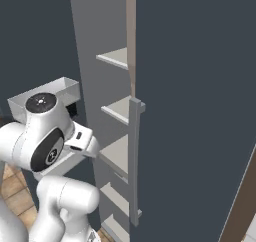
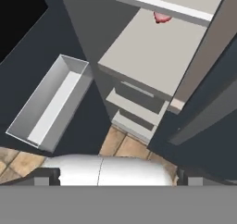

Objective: Store the hot dog in the freezer for long-term storage. Close the freezer door after placing the cooked food.

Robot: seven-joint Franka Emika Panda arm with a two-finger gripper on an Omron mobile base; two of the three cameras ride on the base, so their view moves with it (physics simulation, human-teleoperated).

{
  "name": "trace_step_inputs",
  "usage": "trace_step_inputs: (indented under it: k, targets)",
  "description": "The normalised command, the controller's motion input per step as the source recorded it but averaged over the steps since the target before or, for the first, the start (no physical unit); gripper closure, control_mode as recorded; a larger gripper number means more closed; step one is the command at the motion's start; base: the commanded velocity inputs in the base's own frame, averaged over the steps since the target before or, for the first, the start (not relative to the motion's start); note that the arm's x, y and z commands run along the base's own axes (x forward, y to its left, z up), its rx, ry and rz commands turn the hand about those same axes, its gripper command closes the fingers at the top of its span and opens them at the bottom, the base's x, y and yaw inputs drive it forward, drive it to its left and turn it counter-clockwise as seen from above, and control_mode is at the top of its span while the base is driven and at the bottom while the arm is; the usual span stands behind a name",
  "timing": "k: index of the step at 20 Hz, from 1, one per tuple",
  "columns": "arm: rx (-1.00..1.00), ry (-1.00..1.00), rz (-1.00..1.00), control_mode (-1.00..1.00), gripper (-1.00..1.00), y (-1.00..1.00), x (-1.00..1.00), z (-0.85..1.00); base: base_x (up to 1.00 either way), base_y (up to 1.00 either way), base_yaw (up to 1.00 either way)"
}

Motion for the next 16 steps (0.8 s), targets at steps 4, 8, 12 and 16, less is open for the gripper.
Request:
trace_step_inputs:
  k: [4, 8, 12, 16]
  targets:
    - [-0.16, 0.13, 0.00, -1.00, -1.00, 0.26, -0.38, 0.11, 0.00, 0.00, 0.00]
    - [-0.17, 0.23, -0.05, -1.00, -1.00, 0.11, -0.08, 0.10, 0.00, 0.00, 0.00]
    - [-0.07, 0.26, -0.04, -1.00, -1.00, 0.00, -0.04, 0.05, 0.00, 0.00, 0.00]
    - [0.07, 0.12, -0.01, -1.00, -1.00, -0.01, -0.12, -0.02, 0.00, 0.00, 0.00]
